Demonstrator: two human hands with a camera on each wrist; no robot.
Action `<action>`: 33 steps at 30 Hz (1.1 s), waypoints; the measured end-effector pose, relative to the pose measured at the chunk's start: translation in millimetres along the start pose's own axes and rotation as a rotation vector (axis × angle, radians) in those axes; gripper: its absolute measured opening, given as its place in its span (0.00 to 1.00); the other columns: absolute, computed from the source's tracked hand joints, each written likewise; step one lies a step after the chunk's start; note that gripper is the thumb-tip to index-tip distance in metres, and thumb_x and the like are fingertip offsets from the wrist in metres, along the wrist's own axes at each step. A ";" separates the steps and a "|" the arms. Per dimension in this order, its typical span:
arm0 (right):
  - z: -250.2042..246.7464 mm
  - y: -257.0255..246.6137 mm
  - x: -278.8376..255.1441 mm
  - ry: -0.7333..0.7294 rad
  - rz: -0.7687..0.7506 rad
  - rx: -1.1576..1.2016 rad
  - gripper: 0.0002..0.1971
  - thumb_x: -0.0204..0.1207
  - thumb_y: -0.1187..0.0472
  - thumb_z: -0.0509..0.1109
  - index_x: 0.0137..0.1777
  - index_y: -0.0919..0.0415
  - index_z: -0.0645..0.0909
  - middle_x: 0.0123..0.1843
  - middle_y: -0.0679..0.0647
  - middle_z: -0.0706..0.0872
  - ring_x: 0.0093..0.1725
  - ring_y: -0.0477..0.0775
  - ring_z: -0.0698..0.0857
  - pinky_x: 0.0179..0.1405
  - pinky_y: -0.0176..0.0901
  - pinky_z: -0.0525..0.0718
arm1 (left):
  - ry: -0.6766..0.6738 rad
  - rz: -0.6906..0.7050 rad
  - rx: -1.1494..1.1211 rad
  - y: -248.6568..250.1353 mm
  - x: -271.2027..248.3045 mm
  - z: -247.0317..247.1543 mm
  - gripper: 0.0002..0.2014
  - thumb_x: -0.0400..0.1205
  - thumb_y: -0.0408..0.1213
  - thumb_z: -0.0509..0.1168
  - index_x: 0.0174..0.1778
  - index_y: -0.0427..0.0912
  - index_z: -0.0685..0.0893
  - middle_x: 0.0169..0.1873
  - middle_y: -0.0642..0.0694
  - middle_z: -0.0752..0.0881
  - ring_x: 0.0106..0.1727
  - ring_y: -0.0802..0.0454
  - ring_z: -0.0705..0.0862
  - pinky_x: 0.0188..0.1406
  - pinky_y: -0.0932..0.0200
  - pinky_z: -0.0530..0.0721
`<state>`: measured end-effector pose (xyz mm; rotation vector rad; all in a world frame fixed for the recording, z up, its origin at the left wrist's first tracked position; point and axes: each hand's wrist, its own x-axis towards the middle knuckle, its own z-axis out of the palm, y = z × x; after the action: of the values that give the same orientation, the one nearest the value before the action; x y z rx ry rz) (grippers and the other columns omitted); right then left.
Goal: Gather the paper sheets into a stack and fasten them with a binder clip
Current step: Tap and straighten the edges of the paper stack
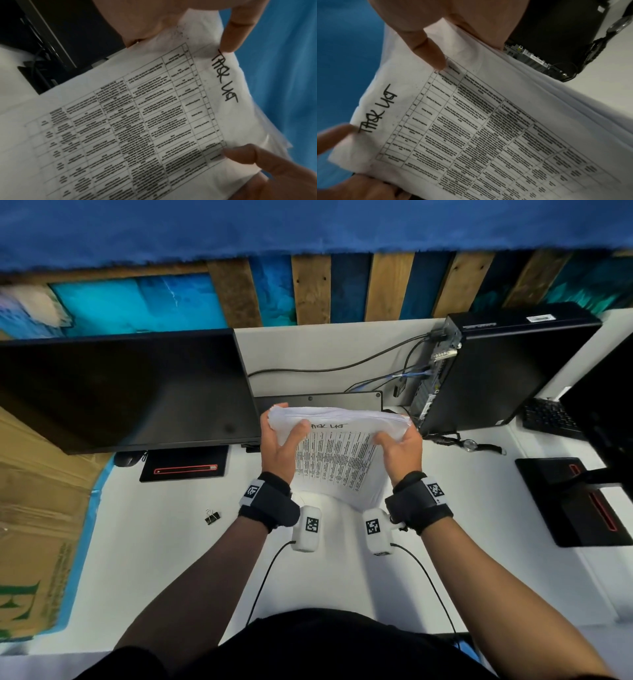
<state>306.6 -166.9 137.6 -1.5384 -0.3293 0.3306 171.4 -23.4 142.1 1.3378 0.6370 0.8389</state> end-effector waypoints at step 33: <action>6.1 -17.0 5.7 0.136 0.030 0.156 0.19 0.70 0.36 0.67 0.45 0.52 0.77 0.46 0.51 0.80 0.48 0.52 0.80 0.57 0.53 0.80 | 0.110 -0.024 0.227 19.3 32.5 12.2 0.13 0.80 0.44 0.69 0.39 0.41 0.75 0.30 0.51 0.76 0.25 0.68 0.74 0.26 0.81 0.72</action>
<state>309.4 -159.1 154.7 -1.4057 -0.1696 0.2674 196.6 -3.1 165.1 1.4917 0.8531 0.8442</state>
